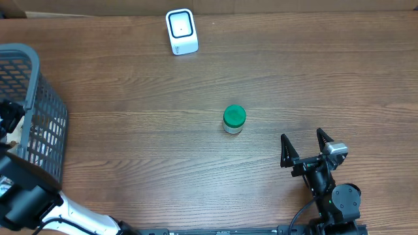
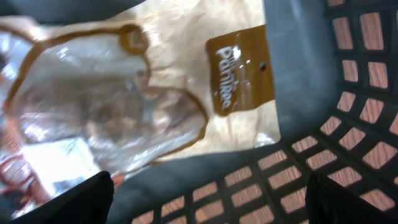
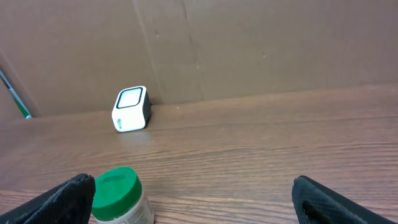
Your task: Scan the item barcode
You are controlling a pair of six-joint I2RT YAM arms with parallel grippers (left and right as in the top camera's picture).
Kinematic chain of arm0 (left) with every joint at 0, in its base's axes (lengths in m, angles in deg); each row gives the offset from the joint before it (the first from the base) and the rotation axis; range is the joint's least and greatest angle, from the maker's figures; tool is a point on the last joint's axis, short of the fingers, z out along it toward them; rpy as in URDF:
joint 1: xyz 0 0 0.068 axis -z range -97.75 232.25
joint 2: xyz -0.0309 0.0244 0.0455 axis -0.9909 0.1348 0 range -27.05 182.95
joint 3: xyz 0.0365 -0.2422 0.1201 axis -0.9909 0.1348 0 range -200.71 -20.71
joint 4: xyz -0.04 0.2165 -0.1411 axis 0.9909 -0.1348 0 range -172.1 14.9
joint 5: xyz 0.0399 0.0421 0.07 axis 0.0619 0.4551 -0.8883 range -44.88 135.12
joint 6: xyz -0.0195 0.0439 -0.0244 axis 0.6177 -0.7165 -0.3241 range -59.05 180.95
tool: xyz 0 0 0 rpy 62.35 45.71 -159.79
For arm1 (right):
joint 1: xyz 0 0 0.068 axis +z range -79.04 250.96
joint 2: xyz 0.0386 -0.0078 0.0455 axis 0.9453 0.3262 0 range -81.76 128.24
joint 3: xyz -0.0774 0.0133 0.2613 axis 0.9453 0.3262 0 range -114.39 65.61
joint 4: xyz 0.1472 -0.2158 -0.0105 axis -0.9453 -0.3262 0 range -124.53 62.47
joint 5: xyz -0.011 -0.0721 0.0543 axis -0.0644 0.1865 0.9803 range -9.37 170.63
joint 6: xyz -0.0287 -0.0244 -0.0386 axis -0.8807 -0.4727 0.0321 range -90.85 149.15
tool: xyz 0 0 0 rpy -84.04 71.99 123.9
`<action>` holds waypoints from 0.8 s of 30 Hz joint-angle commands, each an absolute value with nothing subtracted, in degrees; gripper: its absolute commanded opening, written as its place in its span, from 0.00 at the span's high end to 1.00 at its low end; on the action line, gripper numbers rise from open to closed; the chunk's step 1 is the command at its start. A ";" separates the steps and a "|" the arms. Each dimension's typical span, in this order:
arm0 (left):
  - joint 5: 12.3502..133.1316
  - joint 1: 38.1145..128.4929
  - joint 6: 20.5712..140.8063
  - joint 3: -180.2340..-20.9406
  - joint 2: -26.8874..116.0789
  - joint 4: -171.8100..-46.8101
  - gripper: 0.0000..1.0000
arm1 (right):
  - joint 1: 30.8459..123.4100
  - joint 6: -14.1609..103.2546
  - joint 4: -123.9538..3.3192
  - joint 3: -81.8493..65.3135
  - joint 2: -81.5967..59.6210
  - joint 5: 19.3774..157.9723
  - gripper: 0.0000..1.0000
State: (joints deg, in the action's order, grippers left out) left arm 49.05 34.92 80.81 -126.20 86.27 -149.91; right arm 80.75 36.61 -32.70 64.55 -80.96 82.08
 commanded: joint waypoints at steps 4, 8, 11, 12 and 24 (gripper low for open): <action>50.75 29.13 82.80 -127.56 77.46 -152.82 0.11 | 80.70 36.57 -32.35 65.14 -81.60 81.82 0.00; 50.42 26.38 81.64 -127.36 76.32 -156.66 0.12 | 80.70 36.57 -32.35 65.14 -81.60 81.82 0.00; 50.56 23.78 81.53 -126.97 76.32 -157.82 0.15 | 80.70 36.57 -32.35 65.14 -81.60 81.82 0.00; 50.82 22.90 81.53 -126.86 76.32 -157.93 0.15 | 80.70 36.57 -32.35 65.14 -81.60 81.82 0.00; 53.11 15.14 79.13 -114.12 76.32 -151.00 0.08 | 80.70 36.57 -32.35 65.14 -81.60 81.82 0.00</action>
State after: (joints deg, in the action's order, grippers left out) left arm 51.43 15.03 80.48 -118.60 76.78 -152.90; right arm 80.75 36.61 -32.68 64.55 -80.98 82.08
